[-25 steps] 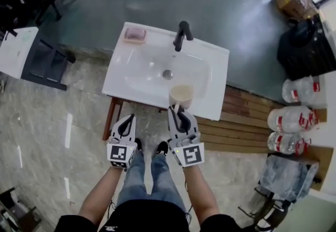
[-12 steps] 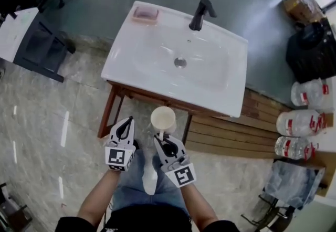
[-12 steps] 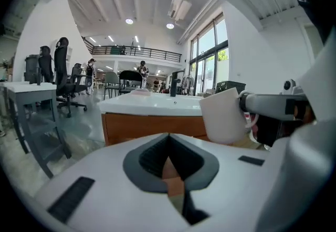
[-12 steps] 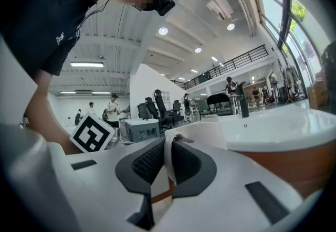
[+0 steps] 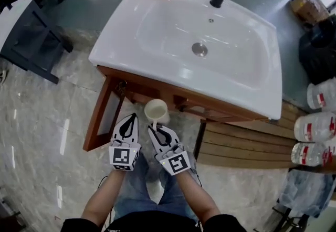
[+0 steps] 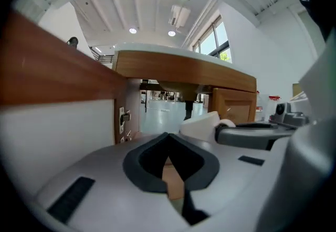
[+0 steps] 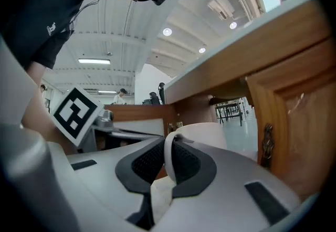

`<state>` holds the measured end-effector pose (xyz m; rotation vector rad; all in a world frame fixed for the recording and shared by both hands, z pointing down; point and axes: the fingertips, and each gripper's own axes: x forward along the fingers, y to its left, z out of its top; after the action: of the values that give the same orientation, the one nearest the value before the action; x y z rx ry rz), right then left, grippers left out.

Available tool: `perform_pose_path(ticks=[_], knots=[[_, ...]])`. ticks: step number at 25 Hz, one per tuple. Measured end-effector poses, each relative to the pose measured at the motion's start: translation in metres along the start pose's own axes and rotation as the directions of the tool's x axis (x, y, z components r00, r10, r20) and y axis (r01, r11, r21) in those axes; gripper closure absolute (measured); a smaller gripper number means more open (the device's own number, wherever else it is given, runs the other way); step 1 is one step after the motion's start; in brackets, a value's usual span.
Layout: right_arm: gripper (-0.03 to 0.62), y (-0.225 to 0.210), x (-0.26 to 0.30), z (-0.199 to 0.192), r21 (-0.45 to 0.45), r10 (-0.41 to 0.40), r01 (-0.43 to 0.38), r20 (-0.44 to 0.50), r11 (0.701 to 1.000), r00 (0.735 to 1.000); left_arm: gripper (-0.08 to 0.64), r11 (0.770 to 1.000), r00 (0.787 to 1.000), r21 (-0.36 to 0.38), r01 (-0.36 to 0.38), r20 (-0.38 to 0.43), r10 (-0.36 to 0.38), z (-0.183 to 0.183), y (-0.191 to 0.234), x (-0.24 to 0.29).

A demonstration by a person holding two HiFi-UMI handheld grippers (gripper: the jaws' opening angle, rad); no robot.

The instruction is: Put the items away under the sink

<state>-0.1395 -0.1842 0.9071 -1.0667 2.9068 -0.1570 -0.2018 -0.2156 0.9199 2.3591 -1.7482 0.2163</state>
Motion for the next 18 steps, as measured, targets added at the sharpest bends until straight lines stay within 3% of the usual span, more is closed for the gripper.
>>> perform_pose_path(ticks=[5,10,14,18], knots=[[0.552,-0.034,0.051,-0.04,-0.033,0.001,0.001,0.084,0.999,0.996,0.554,0.999,0.998,-0.011,-0.035,0.06,0.036,-0.03,0.021,0.024],[0.552,-0.075,0.092,-0.058,-0.055,-0.02,0.028,0.132,0.998,0.991,0.554,0.999,0.992,0.005,-0.039,0.121,0.038,-0.035,0.03,0.043],[0.554,-0.095,0.106,-0.068,-0.043,-0.049,0.058,0.179,0.997,0.983,0.554,0.999,0.992,0.019,-0.043,0.118,0.04,-0.044,0.034,0.047],[0.557,-0.093,0.11,-0.083,-0.077,-0.09,0.099,0.12,0.992,0.989,0.554,0.999,0.994,0.039,-0.006,0.111,0.002,-0.049,0.026,0.05]])
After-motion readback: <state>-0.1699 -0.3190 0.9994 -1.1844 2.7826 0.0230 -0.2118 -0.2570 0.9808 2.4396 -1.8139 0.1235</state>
